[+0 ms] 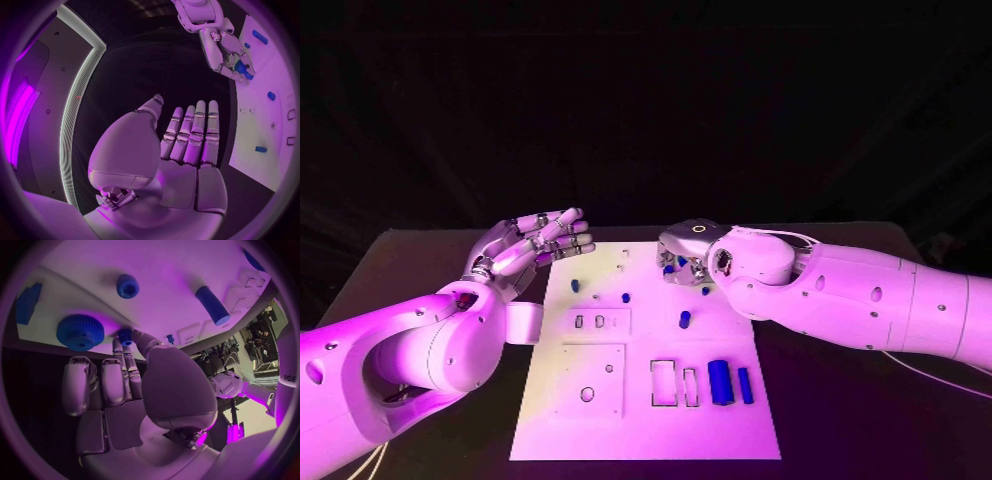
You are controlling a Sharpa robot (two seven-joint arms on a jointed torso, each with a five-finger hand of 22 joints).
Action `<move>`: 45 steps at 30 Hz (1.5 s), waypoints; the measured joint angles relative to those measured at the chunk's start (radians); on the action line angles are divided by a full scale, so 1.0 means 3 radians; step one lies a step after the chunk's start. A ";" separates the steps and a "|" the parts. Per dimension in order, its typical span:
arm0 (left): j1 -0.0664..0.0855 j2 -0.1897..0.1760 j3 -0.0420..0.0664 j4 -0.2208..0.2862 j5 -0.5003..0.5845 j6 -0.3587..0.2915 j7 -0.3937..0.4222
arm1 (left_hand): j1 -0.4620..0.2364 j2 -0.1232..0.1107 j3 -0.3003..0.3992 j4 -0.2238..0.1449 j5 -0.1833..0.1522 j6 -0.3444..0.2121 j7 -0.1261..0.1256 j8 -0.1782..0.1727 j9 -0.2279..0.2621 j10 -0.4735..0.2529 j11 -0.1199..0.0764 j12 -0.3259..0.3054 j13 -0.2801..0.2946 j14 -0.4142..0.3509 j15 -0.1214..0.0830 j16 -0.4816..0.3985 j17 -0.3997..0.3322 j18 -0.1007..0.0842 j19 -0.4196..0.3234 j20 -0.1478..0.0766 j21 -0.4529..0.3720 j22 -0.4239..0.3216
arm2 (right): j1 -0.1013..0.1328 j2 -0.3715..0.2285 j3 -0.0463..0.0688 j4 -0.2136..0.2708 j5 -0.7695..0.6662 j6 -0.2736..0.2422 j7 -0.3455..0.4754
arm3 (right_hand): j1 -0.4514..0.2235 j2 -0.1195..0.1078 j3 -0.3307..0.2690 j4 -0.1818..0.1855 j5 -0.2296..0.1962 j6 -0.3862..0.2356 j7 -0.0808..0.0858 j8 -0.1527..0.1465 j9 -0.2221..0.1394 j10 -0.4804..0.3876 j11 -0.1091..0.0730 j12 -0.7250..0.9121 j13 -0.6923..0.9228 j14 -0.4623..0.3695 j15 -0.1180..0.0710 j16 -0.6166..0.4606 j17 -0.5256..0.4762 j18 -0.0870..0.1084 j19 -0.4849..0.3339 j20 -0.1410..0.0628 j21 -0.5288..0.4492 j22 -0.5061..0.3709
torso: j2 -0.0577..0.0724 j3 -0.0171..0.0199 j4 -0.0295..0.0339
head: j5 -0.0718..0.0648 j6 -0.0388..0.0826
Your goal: Assemble the parts on the task board
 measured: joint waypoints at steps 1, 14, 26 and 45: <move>0.0000 -0.0001 0.0000 0.0000 0.0000 0.0000 -0.0001 | 0.0000 0.0000 0.0000 0.0000 0.0000 0.0000 0.0000 0.0000 0.0000 0.0000 0.0000 0.0000 0.0000 0.0000 0.0000 0.0000 0.0000 0.0000 0.0000 0.0000 0.0000 0.0000 | 0.0001 0.0000 0.0001 0.0001 -0.0004 0.0000 -0.0002 | 0.0008 -0.0005 0.0014 -0.0007 0.0000 0.0000 0.0000 0.0000 0.0001 0.0000 0.0000 0.0000 0.0000 0.0000 0.0000 0.0010 0.0000 0.0000 0.0007 -0.0007 0.0012 0.0015 | 0.0003 0.0000 0.0001 | 0.0000 0.0002; 0.0004 -0.0012 0.0000 -0.0009 0.0000 0.0005 -0.0017 | 0.0000 0.0000 0.0000 0.0000 0.0000 0.0000 0.0000 0.0000 0.0000 0.0000 0.0000 0.0000 0.0000 0.0000 0.0000 0.0000 0.0000 0.0000 0.0000 0.0000 0.0000 0.0000 | 0.0002 -0.0047 0.0001 0.0086 -0.0075 -0.0079 -0.0027 | 0.0071 0.0007 0.0149 -0.0066 -0.0028 0.0121 -0.0017 0.0055 0.0031 0.0084 0.0024 0.0057 -0.0002 0.0000 0.0000 0.0064 0.0043 -0.0053 0.0041 -0.0018 0.0207 0.0270 | 0.0033 0.0004 0.0013 | 0.0009 0.0032; 0.0004 -0.0013 0.0000 -0.0025 0.0000 0.0006 -0.0028 | 0.0000 0.0000 0.0000 0.0000 0.0000 0.0000 0.0000 -0.0013 0.0000 0.0000 0.0000 -0.0012 0.0000 0.0000 0.0000 0.0000 0.0000 0.0000 0.0000 0.0000 0.0000 0.0000 | -0.0006 -0.0075 0.0010 0.0186 -0.0079 -0.0442 -0.0019 | 0.0121 0.0021 0.0229 -0.0147 -0.0018 0.0226 -0.0036 0.0094 0.0086 0.0125 0.0066 0.0109 -0.0001 0.0000 -0.0025 0.0078 0.0032 -0.0107 0.0052 -0.0054 0.0426 0.0275 | 0.0047 0.0004 0.0025 | 0.0012 0.0074; 0.0005 -0.0013 0.0000 -0.0038 0.0000 0.0007 -0.0038 | 0.0000 0.0000 0.0000 0.0000 0.0000 0.0000 0.0000 -0.0013 0.0000 0.0000 0.0000 -0.0012 -0.0001 0.0000 0.0000 -0.0012 -0.0001 0.0000 0.0000 0.0000 -0.0001 0.0000 | -0.0005 0.0306 0.0015 -0.0194 -0.0079 -0.0853 -0.0010 | 0.0121 0.0021 0.0229 -0.0148 -0.0019 0.0226 -0.0035 0.0094 0.0093 0.0137 0.0078 0.0108 -0.0001 0.0000 -0.0025 0.0078 0.0032 -0.0106 0.0040 -0.0066 0.0446 0.0275 | 0.0074 0.0002 0.0046 | 0.0036 0.0133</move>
